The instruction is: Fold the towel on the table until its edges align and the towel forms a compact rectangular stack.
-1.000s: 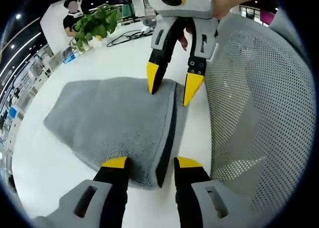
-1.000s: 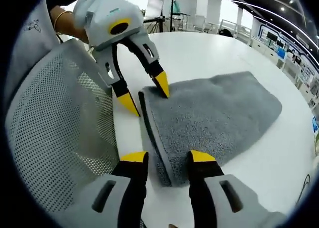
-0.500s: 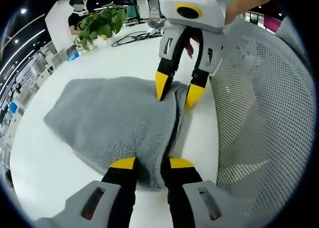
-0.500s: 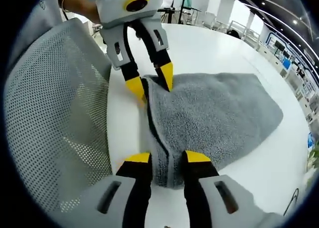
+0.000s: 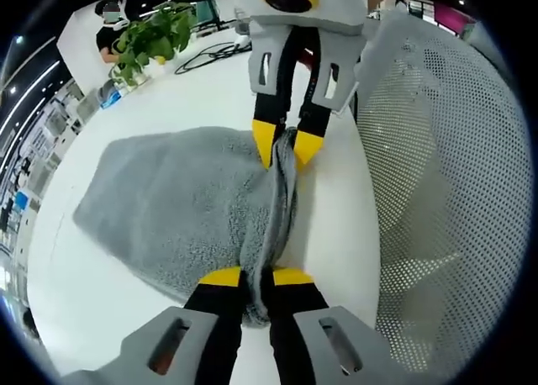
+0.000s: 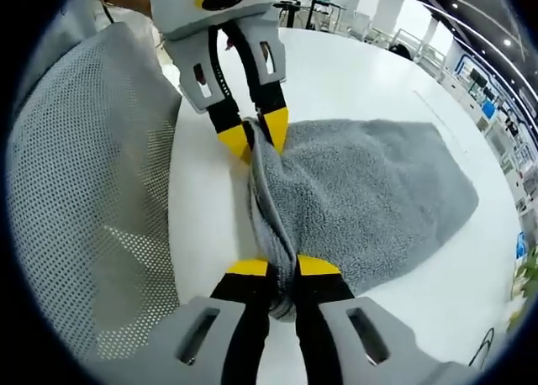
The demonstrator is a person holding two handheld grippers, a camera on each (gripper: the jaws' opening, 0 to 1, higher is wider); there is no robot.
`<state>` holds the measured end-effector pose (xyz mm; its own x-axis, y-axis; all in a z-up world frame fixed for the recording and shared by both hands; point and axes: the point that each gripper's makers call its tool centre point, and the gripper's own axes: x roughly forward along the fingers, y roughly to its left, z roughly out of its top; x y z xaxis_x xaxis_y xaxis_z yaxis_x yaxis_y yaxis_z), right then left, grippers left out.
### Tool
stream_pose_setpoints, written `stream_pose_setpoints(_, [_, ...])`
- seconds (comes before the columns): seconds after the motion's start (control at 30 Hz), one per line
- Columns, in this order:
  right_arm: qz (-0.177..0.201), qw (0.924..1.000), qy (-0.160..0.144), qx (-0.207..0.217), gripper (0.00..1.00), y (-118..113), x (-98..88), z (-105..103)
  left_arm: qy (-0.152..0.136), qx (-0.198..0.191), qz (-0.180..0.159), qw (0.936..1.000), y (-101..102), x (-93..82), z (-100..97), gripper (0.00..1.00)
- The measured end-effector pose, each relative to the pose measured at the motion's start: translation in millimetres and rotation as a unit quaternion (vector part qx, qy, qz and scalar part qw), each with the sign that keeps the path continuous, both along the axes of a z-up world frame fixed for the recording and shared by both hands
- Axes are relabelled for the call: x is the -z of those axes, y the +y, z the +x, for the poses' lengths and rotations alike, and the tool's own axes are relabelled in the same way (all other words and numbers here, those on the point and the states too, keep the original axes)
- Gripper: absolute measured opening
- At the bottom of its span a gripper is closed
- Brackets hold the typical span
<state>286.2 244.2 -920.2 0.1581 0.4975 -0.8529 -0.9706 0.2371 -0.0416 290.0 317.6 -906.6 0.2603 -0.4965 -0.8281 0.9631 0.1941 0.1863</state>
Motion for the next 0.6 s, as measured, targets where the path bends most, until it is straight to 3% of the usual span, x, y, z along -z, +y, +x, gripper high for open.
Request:
stream_pose_setpoints(0.1, [0.013,0.9991,0.038,0.016,0.07,0.5,0.2,3.5,0.017,-0.004,-0.008,0.9998,0.4,1.9,2.4,0.09])
stream_pose_setpoints(0.2, [0.015,0.9985,0.050,0.020,0.07,1.0,-0.4,6.5,0.019,-0.004,-0.012,0.9997,-0.2,2.9,2.1,0.08])
stream_pose_setpoints(0.6, [0.013,0.9979,0.051,0.038,0.07,3.4,-3.2,1.5,0.036,-0.008,-0.023,0.9991,-1.4,6.1,3.0,0.08])
